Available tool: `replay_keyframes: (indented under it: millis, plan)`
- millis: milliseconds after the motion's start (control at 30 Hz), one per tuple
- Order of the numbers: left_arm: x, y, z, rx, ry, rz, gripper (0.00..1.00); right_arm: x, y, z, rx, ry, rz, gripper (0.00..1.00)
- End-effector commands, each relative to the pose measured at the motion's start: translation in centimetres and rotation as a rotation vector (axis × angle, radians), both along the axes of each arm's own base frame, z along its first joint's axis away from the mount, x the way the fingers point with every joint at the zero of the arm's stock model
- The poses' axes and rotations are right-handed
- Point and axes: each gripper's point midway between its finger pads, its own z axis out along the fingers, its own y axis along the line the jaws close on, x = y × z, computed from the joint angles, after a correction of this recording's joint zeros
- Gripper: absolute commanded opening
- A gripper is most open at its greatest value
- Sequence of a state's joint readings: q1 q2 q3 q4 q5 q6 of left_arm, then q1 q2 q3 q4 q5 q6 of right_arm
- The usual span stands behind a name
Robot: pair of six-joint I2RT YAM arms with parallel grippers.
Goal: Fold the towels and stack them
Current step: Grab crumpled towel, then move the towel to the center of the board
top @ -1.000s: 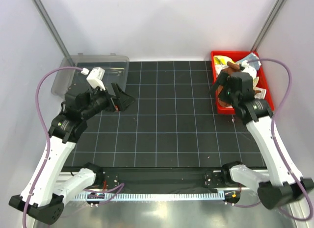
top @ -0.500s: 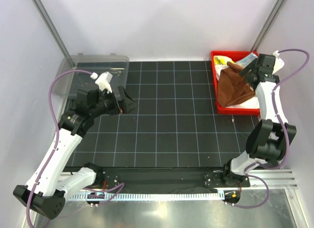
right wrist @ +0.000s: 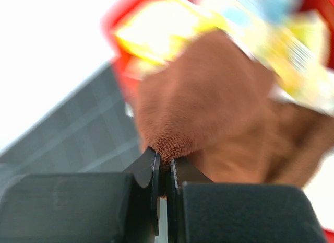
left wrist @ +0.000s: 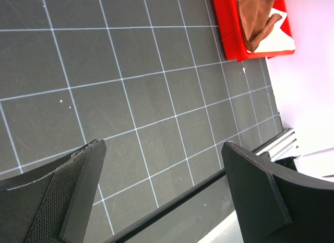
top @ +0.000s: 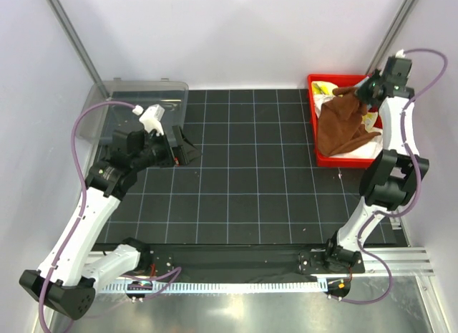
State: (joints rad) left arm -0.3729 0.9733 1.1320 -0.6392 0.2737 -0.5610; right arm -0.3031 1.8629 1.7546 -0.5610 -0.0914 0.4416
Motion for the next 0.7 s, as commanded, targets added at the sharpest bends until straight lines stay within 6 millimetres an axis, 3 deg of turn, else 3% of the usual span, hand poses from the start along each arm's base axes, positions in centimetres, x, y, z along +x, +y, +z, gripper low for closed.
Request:
replay_keyframes:
  millis: [0,67,100,133,167,200,233,267,333,367,400,433,467,500,533,567,633,667]
  plan:
    - [-0.1,-1.3,1.8,-0.023,-0.070,-0.098,1.00,-1.8,5.3,16.8,0.041,-0.367,0.195,0.01]
    - [0.4,-1.0,1.6,0.008,-0.067,-0.085,0.99,-3.5,9.4,19.2,0.120,-0.408,0.298,0.01]
    - [0.7,-0.6,1.9,0.020,-0.075,-0.063,0.99,-5.3,11.3,21.0,0.121,-0.439,0.346,0.01]
    - [1.5,0.3,1.8,0.051,-0.084,0.004,0.99,-6.4,12.7,21.2,0.136,-0.439,0.388,0.01]
    - [1.8,0.8,2.0,0.066,-0.089,0.031,1.00,-7.6,16.0,19.7,0.201,-0.396,0.489,0.01]
    - [2.1,1.3,2.3,0.077,-0.089,0.065,1.00,-9.8,17.6,20.8,0.232,-0.417,0.527,0.01]
    - [2.5,2.2,2.4,0.101,-0.087,0.117,0.99,-10.8,19.1,20.2,0.270,-0.400,0.558,0.01]
    - [2.8,2.5,2.1,0.123,-0.068,0.132,0.99,-12.0,21.7,17.9,0.319,-0.355,0.608,0.01]
    - [2.9,3.7,2.1,0.177,-0.044,0.181,1.00,-15.8,25.9,17.9,0.398,-0.369,0.707,0.01]
    - [3.0,4.1,2.0,0.192,-0.032,0.199,0.99,-16.7,27.3,14.7,0.431,-0.316,0.720,0.01]
    - [2.8,4.5,1.6,0.204,-0.008,0.210,1.00,-19.0,30.5,13.4,0.454,-0.284,0.804,0.01]
    - [2.8,4.6,1.5,0.197,0.000,0.218,0.99,-20.9,31.1,13.0,0.446,-0.292,0.806,0.01]
    - [2.7,4.7,1.2,0.195,0.014,0.226,0.99,-22.4,31.9,8.1,0.459,-0.188,0.799,0.01]
    - [2.6,4.8,1.1,0.183,0.018,0.235,1.00,-24.5,33.5,6.2,0.466,-0.152,0.848,0.01]
    - [2.6,4.7,0.8,0.166,0.026,0.242,1.00,-25.7,34.0,4.2,0.476,-0.120,0.854,0.03]
    - [2.2,4.3,-0.7,0.160,0.061,0.223,1.00,-27.6,33.8,0.2,0.480,-0.043,0.848,0.04]
    - [2.1,4.0,-1.8,0.157,0.082,0.213,1.00,-29.8,33.8,-3.7,0.476,0.047,0.839,0.06]
    - [1.9,3.9,-2.9,0.165,0.105,0.202,1.00,-31.3,33.3,-6.6,0.480,0.119,0.819,0.09]
